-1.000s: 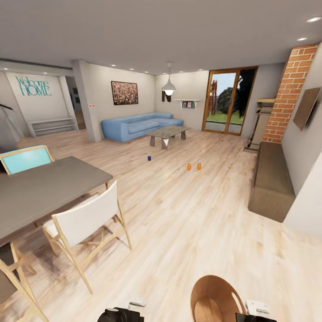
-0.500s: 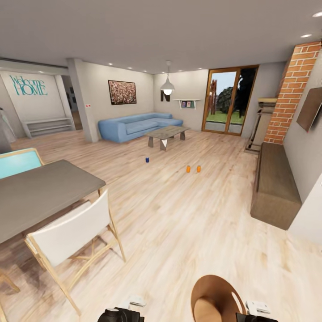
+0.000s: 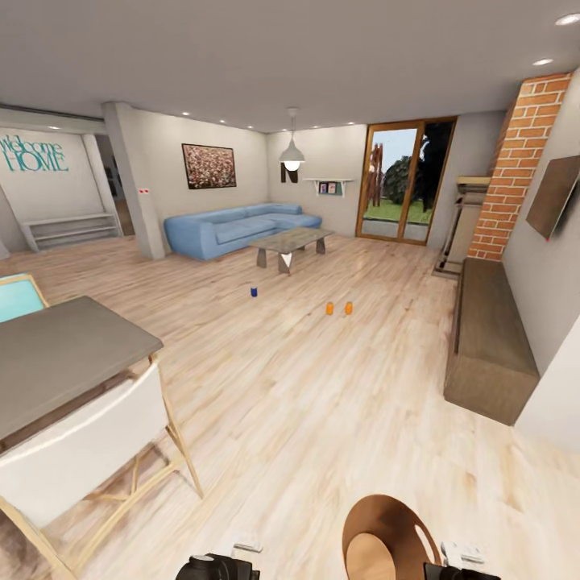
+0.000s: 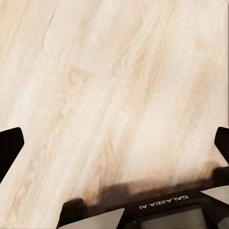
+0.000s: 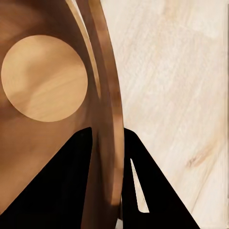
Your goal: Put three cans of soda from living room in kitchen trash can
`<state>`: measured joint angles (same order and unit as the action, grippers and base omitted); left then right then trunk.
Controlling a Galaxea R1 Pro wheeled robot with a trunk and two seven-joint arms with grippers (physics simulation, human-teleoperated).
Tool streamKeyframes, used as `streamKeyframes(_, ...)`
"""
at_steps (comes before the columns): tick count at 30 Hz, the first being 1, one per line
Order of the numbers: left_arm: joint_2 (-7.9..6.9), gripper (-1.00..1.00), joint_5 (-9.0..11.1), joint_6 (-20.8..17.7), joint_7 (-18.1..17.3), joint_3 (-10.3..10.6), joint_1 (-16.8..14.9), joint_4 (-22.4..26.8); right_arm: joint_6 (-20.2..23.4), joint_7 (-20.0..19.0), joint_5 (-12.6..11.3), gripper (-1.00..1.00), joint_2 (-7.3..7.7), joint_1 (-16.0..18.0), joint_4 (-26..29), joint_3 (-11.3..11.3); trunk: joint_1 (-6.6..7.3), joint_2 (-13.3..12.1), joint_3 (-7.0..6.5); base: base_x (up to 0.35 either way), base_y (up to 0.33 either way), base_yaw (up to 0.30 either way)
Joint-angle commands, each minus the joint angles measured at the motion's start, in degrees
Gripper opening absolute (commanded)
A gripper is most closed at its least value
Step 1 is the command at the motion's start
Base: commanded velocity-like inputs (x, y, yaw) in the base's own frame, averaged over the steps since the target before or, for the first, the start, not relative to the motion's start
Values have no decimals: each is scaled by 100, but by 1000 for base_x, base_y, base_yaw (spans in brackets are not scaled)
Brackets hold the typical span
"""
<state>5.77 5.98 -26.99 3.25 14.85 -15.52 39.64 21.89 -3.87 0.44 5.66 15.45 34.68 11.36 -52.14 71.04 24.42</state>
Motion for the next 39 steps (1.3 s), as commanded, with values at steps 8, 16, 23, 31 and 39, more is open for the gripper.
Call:
streamKeyframes(8, 3, 100, 0, 0, 0, 0, -1, 0, -40, -32, -27, -100, 38, 2, -18, 18, 0, 0, -1, 294, -178, -1)
streamKeyframes(16, 20, 100, -7, 0, 11, -4, -3, -8, -39, -2, -66, -100, 48, 2, -476, 68, 0, 0, -1, 294, -178, 0)
streamKeyframes(23, 44, 100, -8, 0, 17, -1, -3, -9, -43, 39, -66, -100, 109, 2, -563, 76, 0, 0, -1, 291, -178, 0)
streamKeyframes(31, 47, 100, -9, 0, 17, 0, -1, -9, -47, 46, -65, -100, 132, 2, -575, 71, 0, 0, -1, 290, -178, 0)
streamKeyframes(39, 47, 100, -9, 0, 16, -1, 1, -9, -45, 36, -62, -100, 128, 2, -576, 68, 0, 0, -1, 291, -178, 0)
